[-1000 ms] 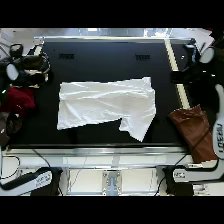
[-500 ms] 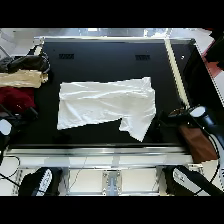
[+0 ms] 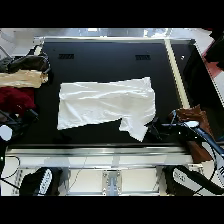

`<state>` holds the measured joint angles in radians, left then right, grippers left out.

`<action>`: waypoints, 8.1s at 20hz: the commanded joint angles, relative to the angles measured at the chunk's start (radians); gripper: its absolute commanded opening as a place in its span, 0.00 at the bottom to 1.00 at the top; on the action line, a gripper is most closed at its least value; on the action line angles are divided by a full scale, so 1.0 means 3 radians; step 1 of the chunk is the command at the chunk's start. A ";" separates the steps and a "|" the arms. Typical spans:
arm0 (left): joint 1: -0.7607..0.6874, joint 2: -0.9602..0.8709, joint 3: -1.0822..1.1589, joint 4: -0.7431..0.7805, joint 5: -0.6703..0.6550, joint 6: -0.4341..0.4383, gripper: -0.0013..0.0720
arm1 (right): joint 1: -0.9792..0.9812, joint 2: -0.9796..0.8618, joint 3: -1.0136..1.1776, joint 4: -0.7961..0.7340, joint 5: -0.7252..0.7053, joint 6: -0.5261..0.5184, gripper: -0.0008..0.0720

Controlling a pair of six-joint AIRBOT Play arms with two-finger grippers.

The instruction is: Fold the shirts.

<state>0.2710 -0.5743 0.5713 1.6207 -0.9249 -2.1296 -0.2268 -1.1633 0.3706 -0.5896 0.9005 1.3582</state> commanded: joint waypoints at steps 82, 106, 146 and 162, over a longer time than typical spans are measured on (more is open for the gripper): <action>-0.0579 -0.3206 0.2018 -0.1200 0.0685 0.1863 0.03 | 0.0468 -0.1250 0.2302 -0.0938 -0.0201 -0.0062 0.03; -0.0912 -0.2199 0.2646 -0.1820 0.0148 0.2623 0.70 | -0.0394 -0.0710 0.3305 -0.1771 0.0936 0.0596 0.82; -0.2134 -0.4710 0.4114 -0.1528 -0.1010 0.2654 0.04 | 0.0350 -0.2033 0.4256 0.0051 0.1998 -0.0285 0.03; -0.1577 -0.4088 0.4115 -0.1410 -0.1144 0.2740 0.04 | 0.1900 -0.2115 0.5259 -0.0263 0.0984 0.0628 0.03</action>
<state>-0.2863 -1.8919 1.8057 1.1828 -1.2179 -1.3087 0.2710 -1.7863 1.9388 -0.6594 1.3243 1.5002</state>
